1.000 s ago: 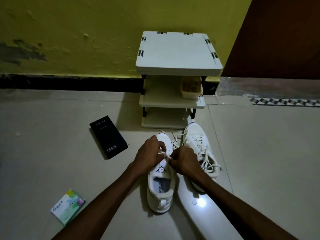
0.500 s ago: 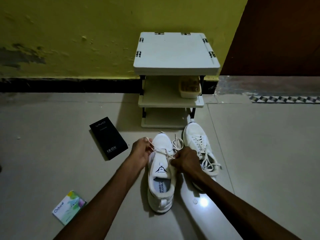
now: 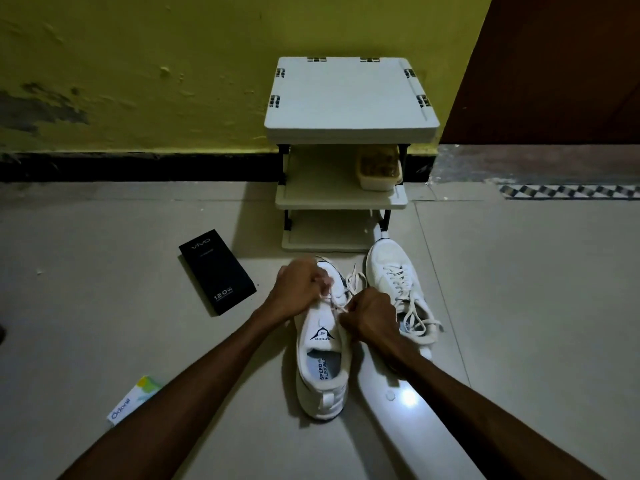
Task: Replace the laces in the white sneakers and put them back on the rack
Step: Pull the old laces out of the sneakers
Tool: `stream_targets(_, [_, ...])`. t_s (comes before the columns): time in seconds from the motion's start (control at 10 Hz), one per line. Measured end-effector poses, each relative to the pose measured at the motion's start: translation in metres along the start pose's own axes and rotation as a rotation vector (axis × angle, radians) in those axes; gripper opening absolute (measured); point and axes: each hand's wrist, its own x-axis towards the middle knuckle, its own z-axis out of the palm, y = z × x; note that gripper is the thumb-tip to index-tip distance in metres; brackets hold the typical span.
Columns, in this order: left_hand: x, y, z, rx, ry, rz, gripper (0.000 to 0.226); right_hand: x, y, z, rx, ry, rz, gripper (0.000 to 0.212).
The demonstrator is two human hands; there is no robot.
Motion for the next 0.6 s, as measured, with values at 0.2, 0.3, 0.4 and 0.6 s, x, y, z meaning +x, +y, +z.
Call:
stream_targets(0.2, [0.009,-0.007,-0.017,-0.896,0.251,-0.497,0.031,0.001,0.002,0.002,-0.019,-0.014,-0.061,0.020])
stream_targets(0.3, [0.000,-0.005,-0.020,0.451,-0.193,-0.198,0.042,0.003,0.004,0.003,-0.006,-0.036,-0.085,0.024])
stream_targets(0.4, [-0.001,0.001,-0.015,0.404,-0.089,-0.123,0.035,0.004,0.006,0.004,-0.033,-0.034,-0.080,0.025])
stream_targets(0.6, [0.005,0.005,-0.036,-1.453,0.245,-0.215,0.028,0.004,0.007,0.004,0.021,-0.036,-0.098,0.020])
